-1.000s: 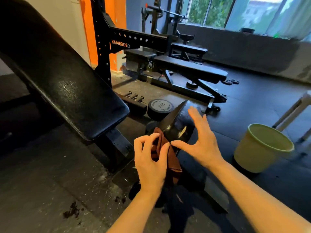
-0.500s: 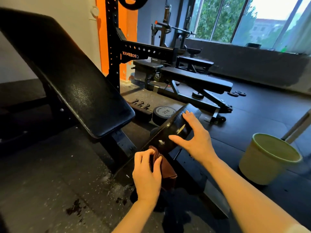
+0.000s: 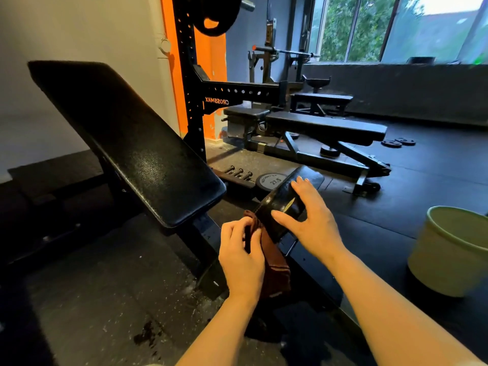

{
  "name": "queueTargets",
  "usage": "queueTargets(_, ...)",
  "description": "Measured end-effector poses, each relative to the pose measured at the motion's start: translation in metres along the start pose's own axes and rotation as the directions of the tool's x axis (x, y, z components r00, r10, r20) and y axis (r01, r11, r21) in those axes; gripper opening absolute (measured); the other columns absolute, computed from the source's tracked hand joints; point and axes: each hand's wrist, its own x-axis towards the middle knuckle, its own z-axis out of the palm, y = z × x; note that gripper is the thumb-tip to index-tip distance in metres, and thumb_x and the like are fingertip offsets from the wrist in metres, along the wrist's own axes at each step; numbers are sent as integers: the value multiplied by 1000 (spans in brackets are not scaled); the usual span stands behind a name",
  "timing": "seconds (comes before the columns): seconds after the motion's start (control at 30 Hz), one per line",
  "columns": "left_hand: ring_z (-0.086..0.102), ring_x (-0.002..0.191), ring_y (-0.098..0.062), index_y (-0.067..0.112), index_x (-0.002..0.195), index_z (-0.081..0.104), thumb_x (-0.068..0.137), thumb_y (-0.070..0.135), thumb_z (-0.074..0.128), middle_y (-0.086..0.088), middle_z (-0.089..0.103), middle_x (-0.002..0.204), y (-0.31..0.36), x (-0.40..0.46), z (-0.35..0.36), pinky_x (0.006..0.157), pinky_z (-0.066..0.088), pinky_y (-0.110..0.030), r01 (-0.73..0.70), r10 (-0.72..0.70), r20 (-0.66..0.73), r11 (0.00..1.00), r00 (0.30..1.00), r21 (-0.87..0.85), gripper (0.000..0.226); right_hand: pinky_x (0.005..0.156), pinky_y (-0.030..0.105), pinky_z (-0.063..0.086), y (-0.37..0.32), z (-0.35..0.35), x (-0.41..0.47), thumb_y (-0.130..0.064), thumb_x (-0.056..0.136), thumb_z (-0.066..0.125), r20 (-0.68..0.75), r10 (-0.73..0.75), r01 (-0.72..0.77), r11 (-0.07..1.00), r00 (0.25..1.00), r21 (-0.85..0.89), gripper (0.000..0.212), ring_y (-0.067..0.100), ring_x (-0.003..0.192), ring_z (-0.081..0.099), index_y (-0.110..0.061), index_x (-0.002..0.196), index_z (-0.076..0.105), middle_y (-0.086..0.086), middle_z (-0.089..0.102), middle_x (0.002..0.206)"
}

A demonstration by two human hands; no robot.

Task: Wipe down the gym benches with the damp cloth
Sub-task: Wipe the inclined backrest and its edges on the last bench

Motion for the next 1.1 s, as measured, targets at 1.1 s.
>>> queueTargets(1.1, 52, 92, 1, 15, 107, 65, 84, 4, 68, 3, 52, 104, 8, 2, 2, 78, 42, -10, -99, 97, 53, 994, 994, 37, 26, 120, 48, 16, -9, -1, -1, -47, 81, 70, 24, 85, -84, 995, 996, -48, 82, 6, 147, 5, -29, 149, 29, -11, 17, 159)
